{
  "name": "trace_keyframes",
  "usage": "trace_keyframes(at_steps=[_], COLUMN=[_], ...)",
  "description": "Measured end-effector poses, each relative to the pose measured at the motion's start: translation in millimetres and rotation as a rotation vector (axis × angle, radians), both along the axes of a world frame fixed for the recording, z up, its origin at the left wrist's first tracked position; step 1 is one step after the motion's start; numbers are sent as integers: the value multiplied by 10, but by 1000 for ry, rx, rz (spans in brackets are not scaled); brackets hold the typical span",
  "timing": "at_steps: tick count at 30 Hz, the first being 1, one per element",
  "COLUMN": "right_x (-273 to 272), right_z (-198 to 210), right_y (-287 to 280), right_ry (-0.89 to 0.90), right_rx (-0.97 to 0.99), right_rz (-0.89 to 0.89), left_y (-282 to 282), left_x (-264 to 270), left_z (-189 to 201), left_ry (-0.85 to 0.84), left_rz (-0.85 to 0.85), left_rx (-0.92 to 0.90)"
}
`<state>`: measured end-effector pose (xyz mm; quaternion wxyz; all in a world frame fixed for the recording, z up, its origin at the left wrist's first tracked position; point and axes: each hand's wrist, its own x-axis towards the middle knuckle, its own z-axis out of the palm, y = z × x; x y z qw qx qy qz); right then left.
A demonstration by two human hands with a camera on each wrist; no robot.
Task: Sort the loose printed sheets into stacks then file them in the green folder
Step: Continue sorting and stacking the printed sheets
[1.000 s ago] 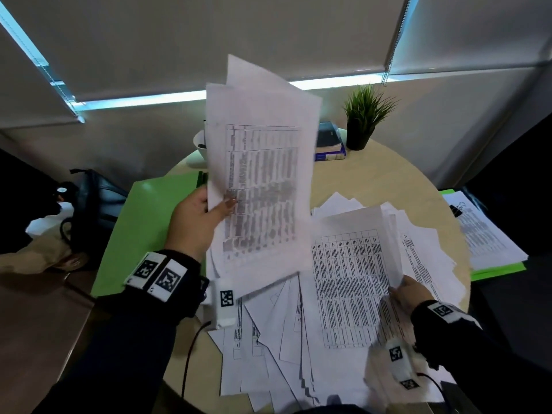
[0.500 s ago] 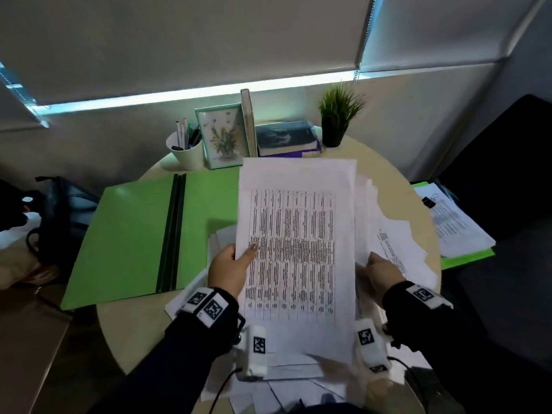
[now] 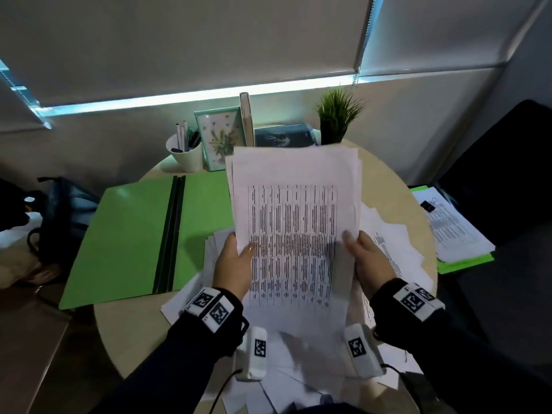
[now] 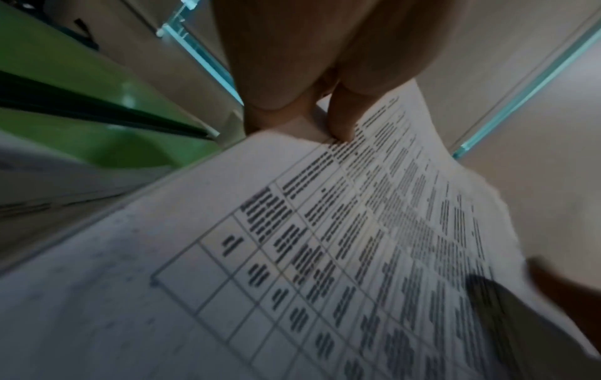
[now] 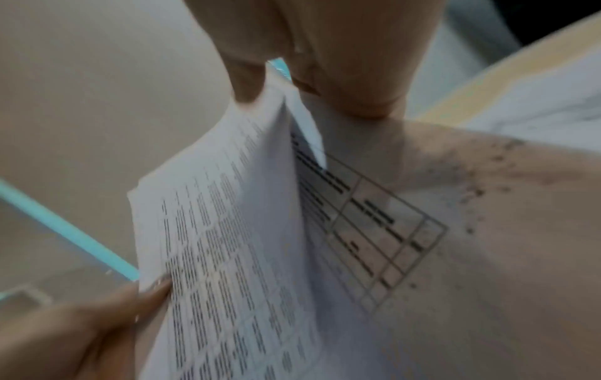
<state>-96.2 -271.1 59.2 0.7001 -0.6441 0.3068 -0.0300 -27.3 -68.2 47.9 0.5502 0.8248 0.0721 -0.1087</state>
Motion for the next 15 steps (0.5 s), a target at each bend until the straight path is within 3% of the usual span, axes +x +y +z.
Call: trace_keyframes(at_steps=[3,6,11,15], right_x=[36,33,-32,33], right_z=[133,347,200,288], right_y=[20,96,118,126], right_ry=[-155,-317,-263,-347], right_rx=[-317,-311,-355,-345], right_rz=[50,16,68,30], left_y=[-51,-84,-87,-58], left_x=[40,36,-41,-30], left_z=[149,298,367,329], left_ry=[-124,-219,-276,-262], left_rz=[48,103,71,61], left_rx=[-55,-121,-147,-157])
